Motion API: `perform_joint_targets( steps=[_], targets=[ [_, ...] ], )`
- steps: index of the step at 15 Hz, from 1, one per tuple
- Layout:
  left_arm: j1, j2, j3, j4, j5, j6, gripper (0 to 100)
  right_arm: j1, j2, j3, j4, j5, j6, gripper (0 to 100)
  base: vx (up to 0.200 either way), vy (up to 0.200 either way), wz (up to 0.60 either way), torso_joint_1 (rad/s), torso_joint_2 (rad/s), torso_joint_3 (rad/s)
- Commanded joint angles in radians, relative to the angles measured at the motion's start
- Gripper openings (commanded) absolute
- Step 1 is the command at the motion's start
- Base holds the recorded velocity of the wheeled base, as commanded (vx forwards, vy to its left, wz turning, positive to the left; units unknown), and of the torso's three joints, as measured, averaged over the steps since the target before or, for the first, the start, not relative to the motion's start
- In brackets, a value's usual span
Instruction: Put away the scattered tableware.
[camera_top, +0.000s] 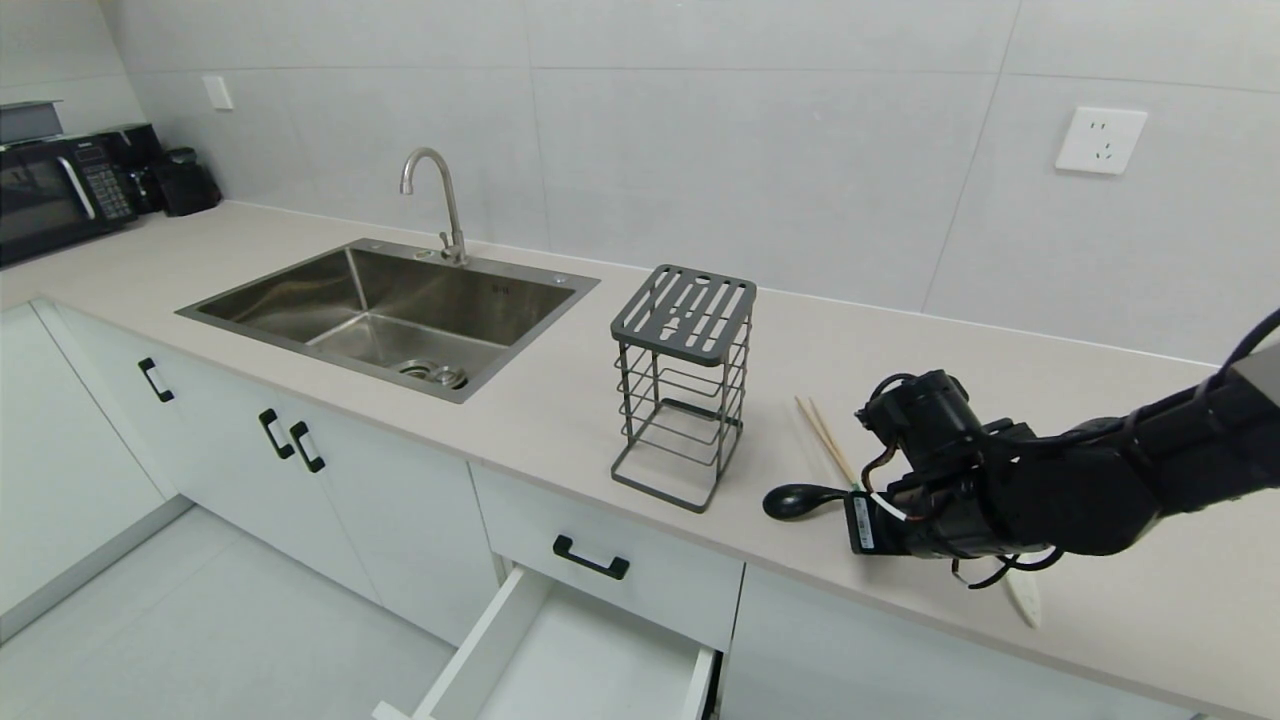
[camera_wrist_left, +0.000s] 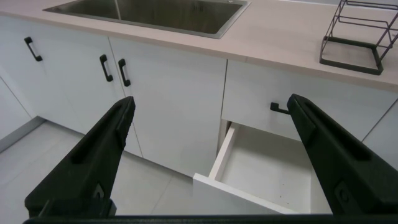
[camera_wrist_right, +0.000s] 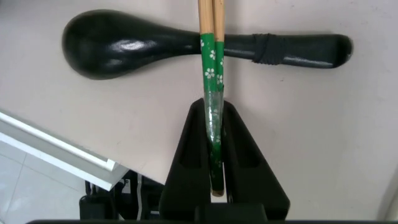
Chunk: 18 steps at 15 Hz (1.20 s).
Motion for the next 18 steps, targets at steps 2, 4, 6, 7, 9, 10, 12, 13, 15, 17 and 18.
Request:
perform_joint_targets(
  steps=[2,4,6,7,9,10,12,13,15,17,18],
  targets=[
    [0.0,0.001,0.0,0.0,-0.001,0.0,100,-0.022,-0.046,-0.004,0.0,-0.005,0.003,0,0.0,0.0,0.0,0.0,0.0,0.0],
    [0.0,0.001,0.0,0.0,-0.001,0.0,100,-0.032,-0.109,-0.002,0.0,-0.005,0.003,0,0.0,0.0,0.0,0.0,0.0,0.0],
    [0.0,0.001,0.0,0.0,0.001,0.0,100,-0.036,-0.184,0.015,-0.001,-0.003,-0.003,0,0.0,0.0,0.0,0.0,0.0,0.0],
    [0.0,0.001,0.0,0.0,-0.001,0.0,100,-0.035,-0.205,0.019,-0.001,-0.003,-0.005,0,0.0,0.0,0.0,0.0,0.0,0.0],
    [0.0,0.001,0.0,0.0,0.001,0.0,100,-0.013,-0.328,0.039,-0.001,0.006,-0.019,0,0.0,0.0,0.0,0.0,0.0,0.0],
    [0.0,0.001,0.0,0.0,-0.001,0.0,100,-0.005,-0.395,0.051,-0.001,0.015,-0.039,0,0.0,0.0,0.0,0.0,0.0,0.0],
    [0.0,0.001,0.0,0.0,0.001,0.0,100,0.007,-0.494,0.057,-0.008,0.075,-0.052,0,0.0,0.0,0.0,0.0,0.0,0.0],
    [0.0,0.001,0.0,0.0,0.001,0.0,100,0.027,-0.532,0.056,-0.009,0.095,-0.065,0,0.0,0.0,0.0,0.0,0.0,0.0],
    [0.0,0.001,0.0,0.001,-0.001,0.0,100,0.045,-0.586,0.059,-0.04,0.119,-0.094,0,0.0,0.0,0.0,0.0,0.0,0.0],
    [0.0,0.001,0.0,0.0,0.001,0.0,100,0.087,-0.635,0.074,-0.086,0.145,-0.106,0,0.0,0.0,0.0,0.0,0.0,0.0],
    [0.0,0.001,0.0,0.0,0.001,0.0,100,0.12,-0.672,0.077,-0.087,0.188,-0.124,0,0.0,0.0,0.0,0.0,0.0,0.0]
  ],
)
